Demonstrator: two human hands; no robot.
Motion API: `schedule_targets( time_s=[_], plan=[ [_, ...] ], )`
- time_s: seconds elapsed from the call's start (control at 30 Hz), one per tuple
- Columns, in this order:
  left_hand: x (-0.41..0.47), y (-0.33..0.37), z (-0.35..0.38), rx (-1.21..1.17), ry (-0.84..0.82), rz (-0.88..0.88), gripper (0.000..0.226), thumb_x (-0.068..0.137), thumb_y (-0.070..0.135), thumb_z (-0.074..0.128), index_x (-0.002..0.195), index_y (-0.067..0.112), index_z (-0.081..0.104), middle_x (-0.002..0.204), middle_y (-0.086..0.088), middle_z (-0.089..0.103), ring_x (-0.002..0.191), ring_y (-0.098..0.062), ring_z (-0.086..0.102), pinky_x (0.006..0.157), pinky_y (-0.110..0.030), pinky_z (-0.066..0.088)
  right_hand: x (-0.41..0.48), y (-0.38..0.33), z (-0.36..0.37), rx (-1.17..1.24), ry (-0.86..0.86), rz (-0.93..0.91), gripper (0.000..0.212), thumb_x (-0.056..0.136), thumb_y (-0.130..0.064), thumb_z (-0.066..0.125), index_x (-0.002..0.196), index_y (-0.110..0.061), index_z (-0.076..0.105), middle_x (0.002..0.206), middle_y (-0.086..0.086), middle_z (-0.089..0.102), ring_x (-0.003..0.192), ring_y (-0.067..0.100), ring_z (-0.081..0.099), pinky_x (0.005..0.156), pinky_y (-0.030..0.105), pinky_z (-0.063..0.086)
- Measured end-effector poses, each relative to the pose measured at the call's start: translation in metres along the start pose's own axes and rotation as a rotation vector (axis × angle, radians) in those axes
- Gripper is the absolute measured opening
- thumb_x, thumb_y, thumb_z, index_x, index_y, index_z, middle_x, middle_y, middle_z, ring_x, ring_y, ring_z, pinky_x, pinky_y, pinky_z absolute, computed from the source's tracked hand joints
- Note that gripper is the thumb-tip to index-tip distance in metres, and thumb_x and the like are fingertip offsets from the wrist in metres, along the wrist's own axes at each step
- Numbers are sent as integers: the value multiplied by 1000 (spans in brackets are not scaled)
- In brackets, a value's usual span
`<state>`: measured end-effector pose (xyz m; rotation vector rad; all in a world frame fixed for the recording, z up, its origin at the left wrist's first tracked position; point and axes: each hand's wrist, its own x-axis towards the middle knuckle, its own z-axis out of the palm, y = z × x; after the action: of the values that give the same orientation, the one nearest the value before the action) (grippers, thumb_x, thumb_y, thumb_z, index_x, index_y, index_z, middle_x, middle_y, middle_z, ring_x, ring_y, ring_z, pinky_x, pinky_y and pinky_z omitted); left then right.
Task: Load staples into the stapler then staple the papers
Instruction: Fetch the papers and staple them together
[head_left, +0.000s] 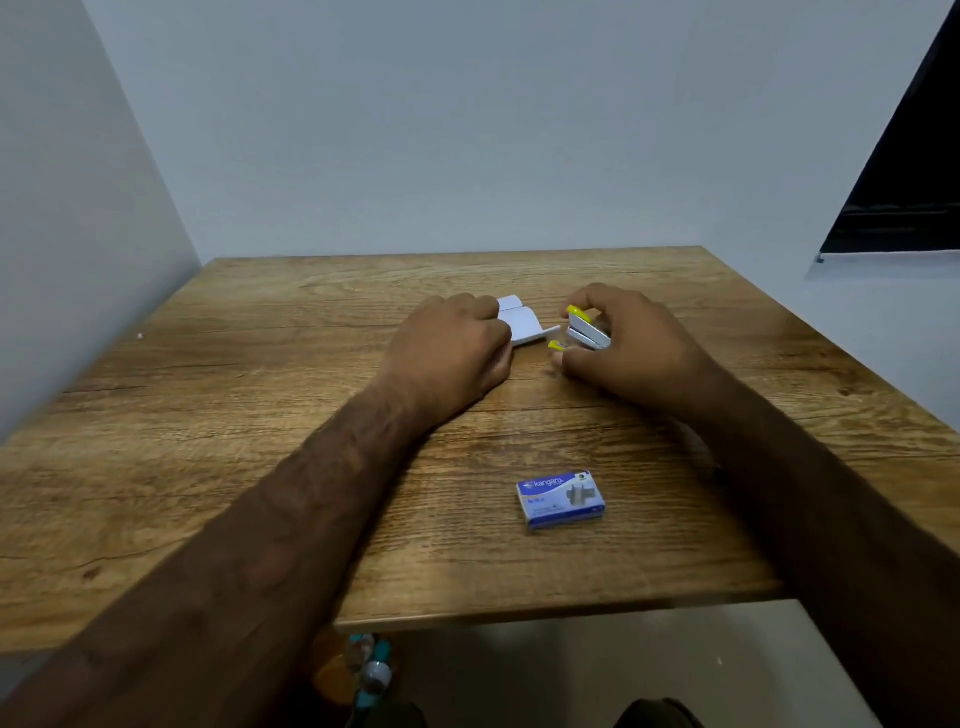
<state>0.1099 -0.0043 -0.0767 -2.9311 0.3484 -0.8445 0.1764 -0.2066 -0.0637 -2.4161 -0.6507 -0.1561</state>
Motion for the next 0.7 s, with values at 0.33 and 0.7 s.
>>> schedule_targets(
  time_s=[0.33,0.7],
  plan=[
    [-2,5,-1,224,196,198,26,92,30,65,69,18,67,75,-3,64,72,-28,62,62,-34,43,1,-10,8,-425,9,-158,53,82,-52,63,126,-31,44,107,4,69,96,32,64,73,39,50],
    [-2,13,-5,197,359,181,24,91,27,65,70,14,67,78,-5,64,73,-29,60,62,-37,43,1,-10,10,-531,170,-307,44,84,-56,61,117,-26,56,101,3,66,91,32,64,63,33,33]
  ],
)
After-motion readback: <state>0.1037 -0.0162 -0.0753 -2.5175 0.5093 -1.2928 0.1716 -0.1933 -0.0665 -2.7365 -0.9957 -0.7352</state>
